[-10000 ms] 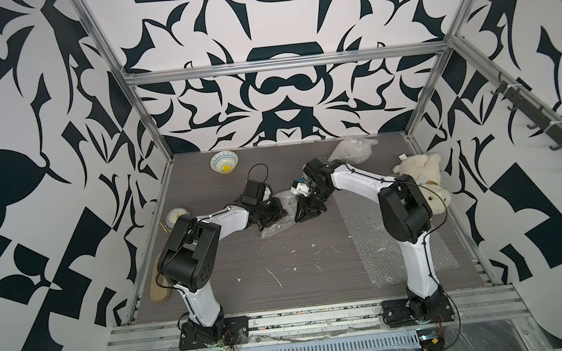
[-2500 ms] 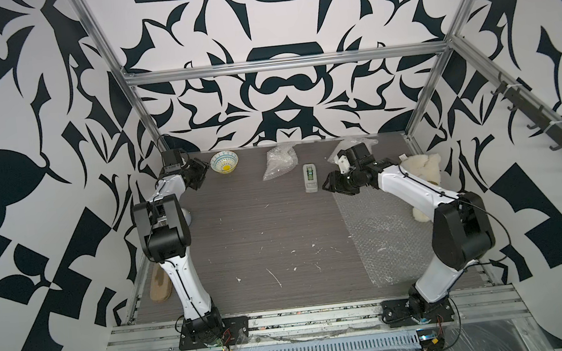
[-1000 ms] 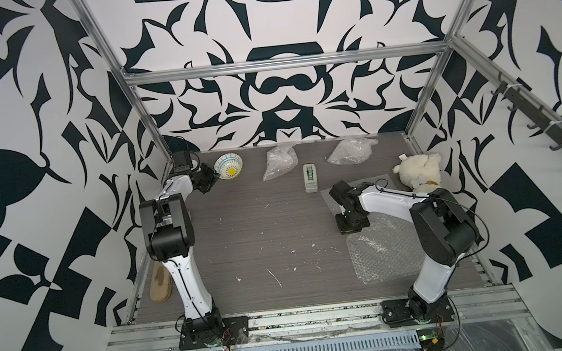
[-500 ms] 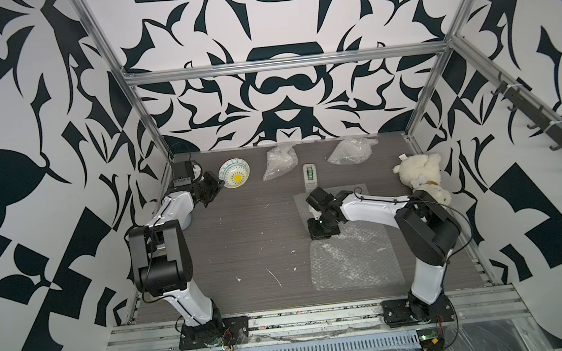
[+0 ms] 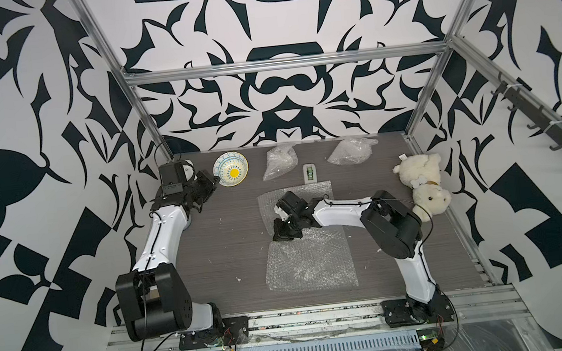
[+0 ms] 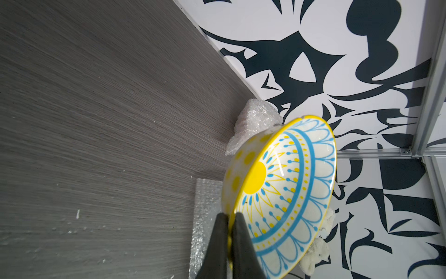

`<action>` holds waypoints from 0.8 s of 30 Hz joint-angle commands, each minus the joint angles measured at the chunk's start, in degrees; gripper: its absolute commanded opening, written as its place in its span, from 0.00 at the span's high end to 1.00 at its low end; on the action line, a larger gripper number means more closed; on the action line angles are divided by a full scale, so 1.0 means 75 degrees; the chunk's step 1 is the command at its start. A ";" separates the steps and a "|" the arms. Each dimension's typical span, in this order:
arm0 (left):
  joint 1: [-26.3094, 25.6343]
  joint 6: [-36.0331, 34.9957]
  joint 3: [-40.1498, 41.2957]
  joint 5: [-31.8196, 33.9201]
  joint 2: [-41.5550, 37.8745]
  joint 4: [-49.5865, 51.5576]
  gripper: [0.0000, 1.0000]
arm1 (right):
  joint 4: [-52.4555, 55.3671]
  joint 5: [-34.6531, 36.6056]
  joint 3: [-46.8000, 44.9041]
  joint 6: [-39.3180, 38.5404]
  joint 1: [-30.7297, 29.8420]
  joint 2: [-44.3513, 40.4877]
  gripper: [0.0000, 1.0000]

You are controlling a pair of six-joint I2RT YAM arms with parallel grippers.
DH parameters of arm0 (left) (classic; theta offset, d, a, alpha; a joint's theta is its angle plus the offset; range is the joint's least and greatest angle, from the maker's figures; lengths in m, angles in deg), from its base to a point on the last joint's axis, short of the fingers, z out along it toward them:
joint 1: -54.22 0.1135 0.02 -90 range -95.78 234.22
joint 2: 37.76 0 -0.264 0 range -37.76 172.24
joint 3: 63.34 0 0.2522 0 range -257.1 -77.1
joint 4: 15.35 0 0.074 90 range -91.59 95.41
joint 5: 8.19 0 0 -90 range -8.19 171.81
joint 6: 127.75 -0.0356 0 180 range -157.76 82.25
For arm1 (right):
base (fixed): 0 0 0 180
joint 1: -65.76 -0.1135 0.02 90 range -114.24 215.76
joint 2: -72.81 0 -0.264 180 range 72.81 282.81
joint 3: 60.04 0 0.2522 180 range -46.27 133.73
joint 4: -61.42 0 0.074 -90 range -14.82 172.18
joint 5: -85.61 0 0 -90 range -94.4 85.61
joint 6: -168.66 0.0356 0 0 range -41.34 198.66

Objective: Wrap bowls in bubble wrap
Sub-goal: Move the bubble wrap to the center of the board.

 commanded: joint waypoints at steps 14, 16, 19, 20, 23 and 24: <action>0.0016 -0.0050 0.0340 -0.0180 -0.0782 0.0359 0.99 | 0.0010 0.0038 0.0013 -0.0096 -0.0086 -0.0951 0.64; -0.0009 -0.0074 0.0321 -0.0417 -0.0749 0.0472 0.99 | 0.0274 -0.0039 -0.0116 -0.0291 0.0169 -0.1348 0.63; -0.0297 -0.0250 0.0334 -0.0392 -0.0804 0.0785 0.99 | 0.0927 0.0373 -0.0577 -0.0761 0.0708 -0.2095 0.63; -0.0402 -0.0272 0.0383 -0.0341 -0.0828 0.0841 0.99 | 0.1049 0.0474 -0.0794 -0.0877 0.0906 -0.2308 0.63; -0.0810 -0.0177 0.0659 -0.0101 -0.0900 0.0815 0.99 | 0.1419 0.0834 -0.1581 -0.1170 0.1379 -0.2905 0.64; -0.1030 -0.0123 0.0773 0.0025 -0.0900 0.0769 0.99 | 0.1582 0.0977 -0.1796 -0.1275 0.1446 -0.3030 0.64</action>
